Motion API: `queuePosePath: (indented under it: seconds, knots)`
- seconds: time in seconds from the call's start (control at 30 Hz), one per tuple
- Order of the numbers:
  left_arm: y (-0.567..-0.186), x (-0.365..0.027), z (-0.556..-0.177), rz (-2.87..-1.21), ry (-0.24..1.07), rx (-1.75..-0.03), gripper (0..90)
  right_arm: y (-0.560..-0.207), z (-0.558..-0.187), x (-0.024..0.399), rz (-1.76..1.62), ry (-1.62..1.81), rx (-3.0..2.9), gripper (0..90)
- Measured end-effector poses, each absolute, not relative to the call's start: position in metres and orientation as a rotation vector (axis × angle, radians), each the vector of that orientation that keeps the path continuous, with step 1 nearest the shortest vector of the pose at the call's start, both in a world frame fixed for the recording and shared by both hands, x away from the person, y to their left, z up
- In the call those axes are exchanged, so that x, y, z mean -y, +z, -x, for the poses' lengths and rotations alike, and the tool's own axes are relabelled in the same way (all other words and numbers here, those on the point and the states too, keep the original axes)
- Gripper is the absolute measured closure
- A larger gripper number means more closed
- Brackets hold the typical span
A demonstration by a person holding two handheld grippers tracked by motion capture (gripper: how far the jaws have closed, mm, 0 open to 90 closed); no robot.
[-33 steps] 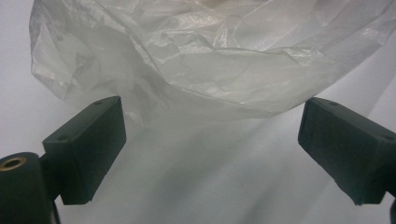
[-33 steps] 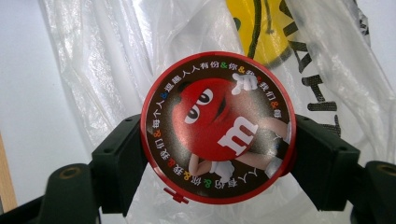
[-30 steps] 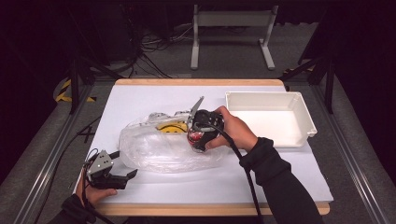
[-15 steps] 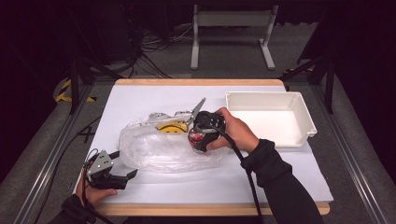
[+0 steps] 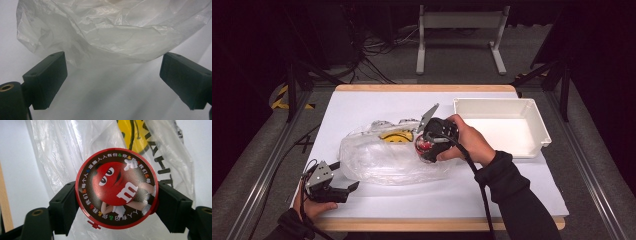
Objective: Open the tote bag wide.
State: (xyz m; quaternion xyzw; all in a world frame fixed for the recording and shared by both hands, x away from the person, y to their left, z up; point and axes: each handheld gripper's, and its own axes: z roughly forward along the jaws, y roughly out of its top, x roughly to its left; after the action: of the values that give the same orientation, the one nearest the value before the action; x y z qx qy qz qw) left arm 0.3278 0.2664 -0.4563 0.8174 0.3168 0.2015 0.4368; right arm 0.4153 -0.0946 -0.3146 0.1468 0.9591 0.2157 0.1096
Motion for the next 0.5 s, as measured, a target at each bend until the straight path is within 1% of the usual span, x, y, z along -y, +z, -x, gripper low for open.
queuePosePath:
  seconds: [0.5]
  knots:
    - [-0.456, -0.267, -0.328, -2.029, 0.5, -0.789, 8.5, -0.293, -0.409, 0.113, -0.448, 0.695, -2.764, 25.5]
